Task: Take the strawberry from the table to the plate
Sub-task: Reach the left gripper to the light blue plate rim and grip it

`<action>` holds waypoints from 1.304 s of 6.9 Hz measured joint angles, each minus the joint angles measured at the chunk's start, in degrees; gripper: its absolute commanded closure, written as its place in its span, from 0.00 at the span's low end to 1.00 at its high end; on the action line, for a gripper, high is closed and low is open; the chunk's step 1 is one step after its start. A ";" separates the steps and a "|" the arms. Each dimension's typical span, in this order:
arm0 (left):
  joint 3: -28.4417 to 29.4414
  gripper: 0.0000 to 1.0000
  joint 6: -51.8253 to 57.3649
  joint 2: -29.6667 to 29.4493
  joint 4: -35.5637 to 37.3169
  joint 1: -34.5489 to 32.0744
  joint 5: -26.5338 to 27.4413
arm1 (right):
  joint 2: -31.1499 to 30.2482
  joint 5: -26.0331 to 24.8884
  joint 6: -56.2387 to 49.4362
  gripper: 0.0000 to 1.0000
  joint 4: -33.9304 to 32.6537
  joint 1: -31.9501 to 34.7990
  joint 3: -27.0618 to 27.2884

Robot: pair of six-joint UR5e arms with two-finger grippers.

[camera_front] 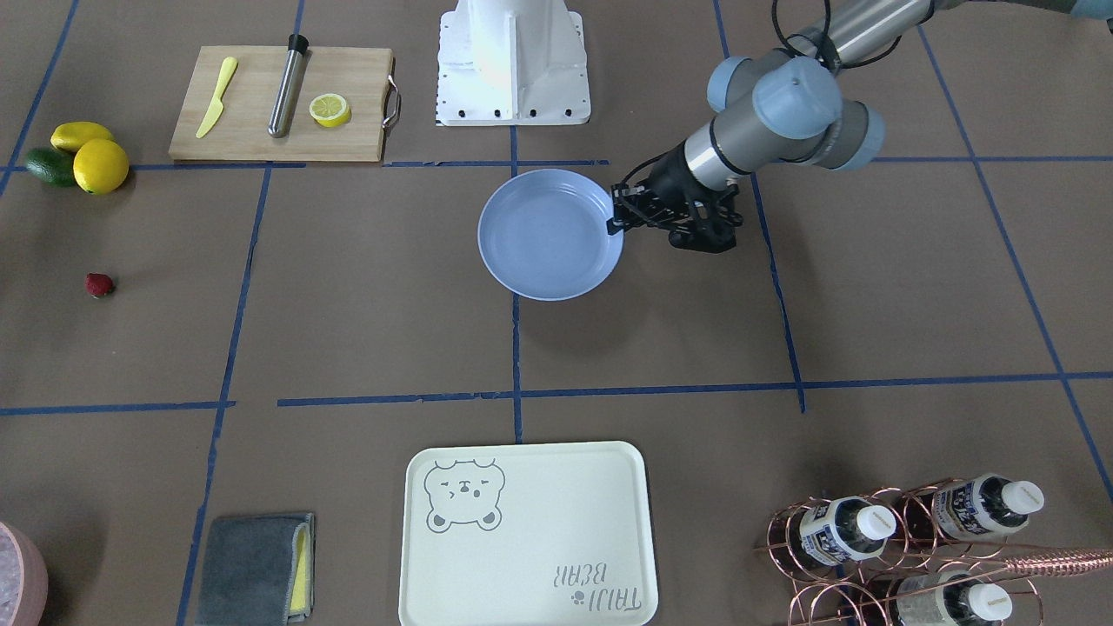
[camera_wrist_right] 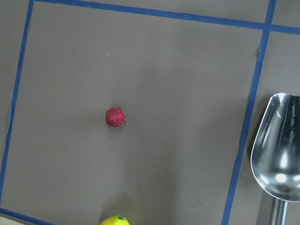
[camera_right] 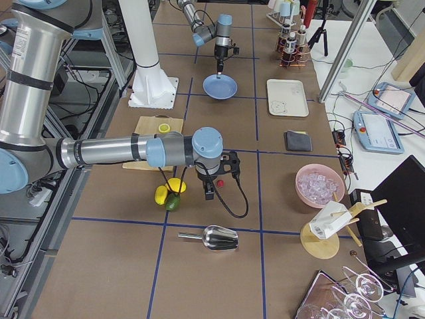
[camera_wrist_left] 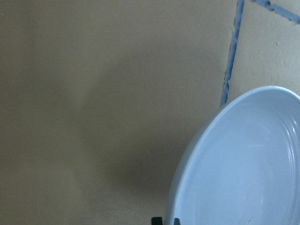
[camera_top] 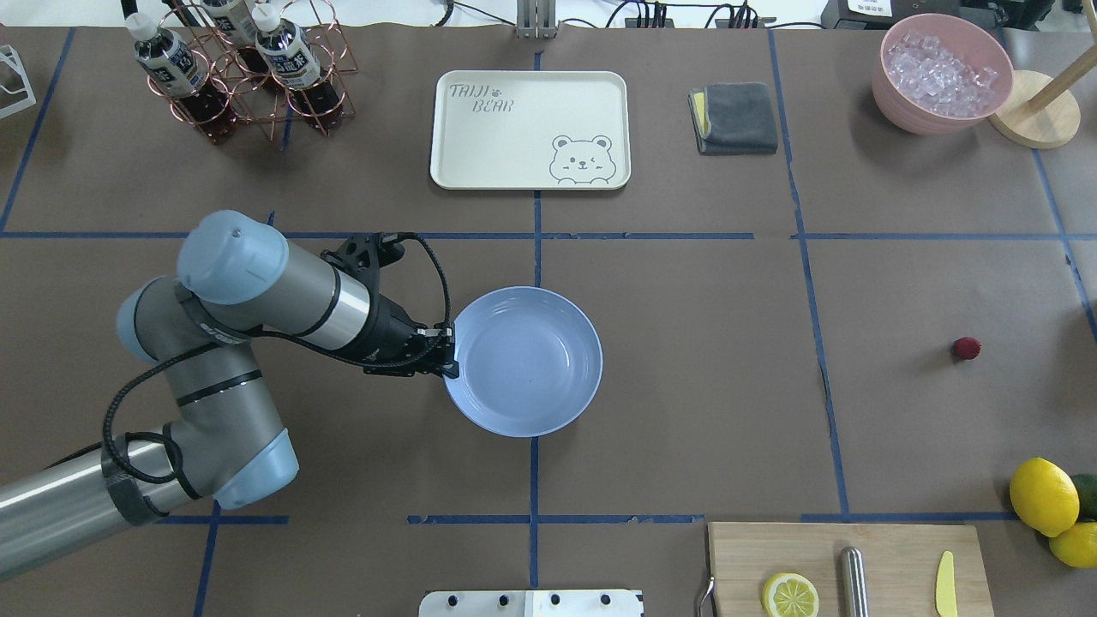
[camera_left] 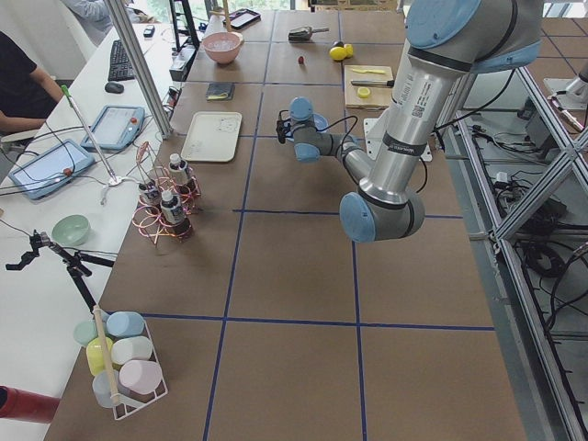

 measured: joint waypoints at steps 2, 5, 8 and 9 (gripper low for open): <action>3.34 1.00 0.08 -0.68 -3.97 0.84 1.90 | 0.02 0.45 0.00 0.00 0.12 0.00 0.06; 5.72 1.00 0.10 -1.22 -6.41 0.98 2.63 | 0.07 0.83 -0.02 0.00 1.21 -0.06 0.08; 5.92 1.00 0.00 -1.90 -6.59 0.89 2.83 | 0.01 0.85 0.00 0.00 1.63 -0.09 0.09; 5.96 1.00 -0.01 -2.07 -6.58 0.85 3.53 | 0.00 0.85 0.00 0.00 1.62 -0.12 0.08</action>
